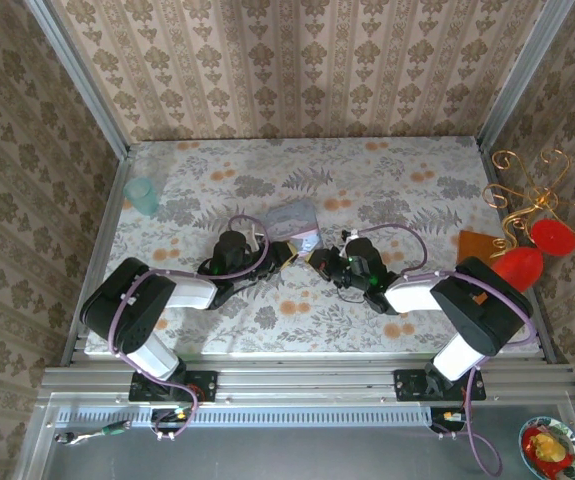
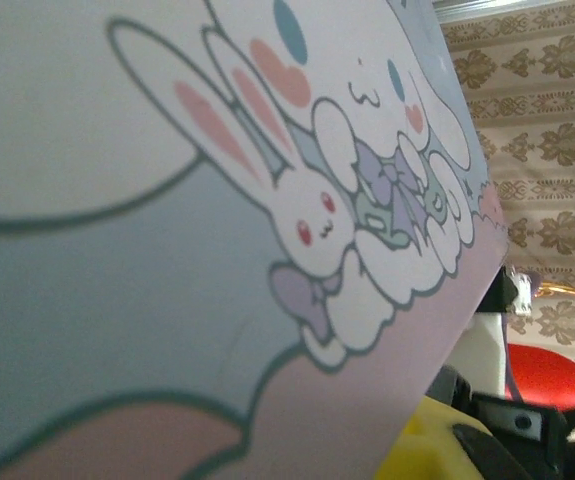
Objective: Unlock the padlock with the key
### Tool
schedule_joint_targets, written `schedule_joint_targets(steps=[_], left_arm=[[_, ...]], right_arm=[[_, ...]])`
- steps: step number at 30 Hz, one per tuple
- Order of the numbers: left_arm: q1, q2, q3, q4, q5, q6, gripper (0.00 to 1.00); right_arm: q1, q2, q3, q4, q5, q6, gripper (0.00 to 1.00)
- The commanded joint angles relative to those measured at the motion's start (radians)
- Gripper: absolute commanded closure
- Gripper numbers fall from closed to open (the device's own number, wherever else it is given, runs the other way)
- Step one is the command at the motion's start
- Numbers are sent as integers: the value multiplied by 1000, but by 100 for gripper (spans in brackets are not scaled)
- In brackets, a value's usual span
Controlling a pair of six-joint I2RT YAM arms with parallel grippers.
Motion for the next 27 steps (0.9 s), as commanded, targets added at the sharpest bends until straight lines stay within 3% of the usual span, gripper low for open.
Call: schedule_joint_targets(steps=[1, 7, 15, 22, 27], left_arm=[[-43, -47, 15, -28, 5, -25, 100], [-53, -102, 47, -210, -47, 28, 100], [-27, -114, 34, -193, -43, 37, 100], [-6, -109, 19, -151, -38, 28, 100], [9, -102, 9, -97, -32, 6, 100]], right_arm=[[67, -49, 9, 98, -9, -25, 100], [84, -73, 2, 85, 48, -42, 100], [55, -121, -1, -31, 27, -83, 100], [15, -160, -35, -80, -9, -80, 76], [7, -161, -79, -85, -19, -24, 70]])
